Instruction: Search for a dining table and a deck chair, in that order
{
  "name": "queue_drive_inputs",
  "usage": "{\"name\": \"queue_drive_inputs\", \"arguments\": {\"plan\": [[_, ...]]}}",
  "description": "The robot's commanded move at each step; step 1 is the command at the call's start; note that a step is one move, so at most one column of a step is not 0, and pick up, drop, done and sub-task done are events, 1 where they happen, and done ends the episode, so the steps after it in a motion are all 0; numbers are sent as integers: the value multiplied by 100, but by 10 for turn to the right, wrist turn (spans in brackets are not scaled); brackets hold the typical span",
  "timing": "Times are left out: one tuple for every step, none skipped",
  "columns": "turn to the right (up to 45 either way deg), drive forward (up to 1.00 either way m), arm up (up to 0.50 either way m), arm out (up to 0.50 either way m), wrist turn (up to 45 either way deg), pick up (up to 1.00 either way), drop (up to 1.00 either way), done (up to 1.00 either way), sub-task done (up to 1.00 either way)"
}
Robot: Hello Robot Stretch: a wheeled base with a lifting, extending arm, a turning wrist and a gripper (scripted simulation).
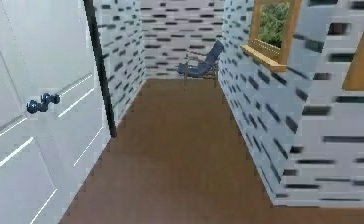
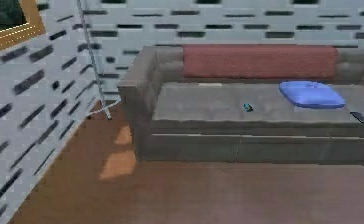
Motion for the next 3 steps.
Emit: {"name": "queue_drive_inputs", "arguments": {"plan": [[0, 100, 0, 0, 0, 0, 0, 0, 0], [0, 100, 0, 0, 0, 0, 0, 0, 0], [30, 0, 0, 0, 0, 0, 0, 0, 0]]}}
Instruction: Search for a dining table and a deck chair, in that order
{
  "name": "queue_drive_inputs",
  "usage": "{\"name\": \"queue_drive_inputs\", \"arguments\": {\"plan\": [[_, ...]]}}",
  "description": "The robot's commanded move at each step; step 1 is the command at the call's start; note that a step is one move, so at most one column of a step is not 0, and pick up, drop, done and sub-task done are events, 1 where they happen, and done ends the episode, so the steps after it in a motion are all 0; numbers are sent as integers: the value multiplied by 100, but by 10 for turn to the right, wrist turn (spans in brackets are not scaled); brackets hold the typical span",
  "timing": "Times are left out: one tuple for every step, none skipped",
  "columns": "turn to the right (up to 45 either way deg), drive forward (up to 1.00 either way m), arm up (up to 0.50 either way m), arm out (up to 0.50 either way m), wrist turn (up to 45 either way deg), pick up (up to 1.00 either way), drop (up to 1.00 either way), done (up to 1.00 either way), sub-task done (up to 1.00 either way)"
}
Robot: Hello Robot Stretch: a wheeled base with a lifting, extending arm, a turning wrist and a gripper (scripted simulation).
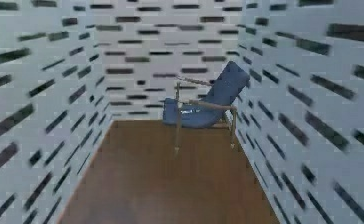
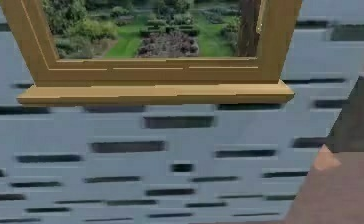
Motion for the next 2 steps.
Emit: {"name": "queue_drive_inputs", "arguments": {"plan": [[0, 100, 0, 0, 0, 0, 0, 0, 0], [0, 0, 0, 0, 0, 0, 0, 100, 0]]}}
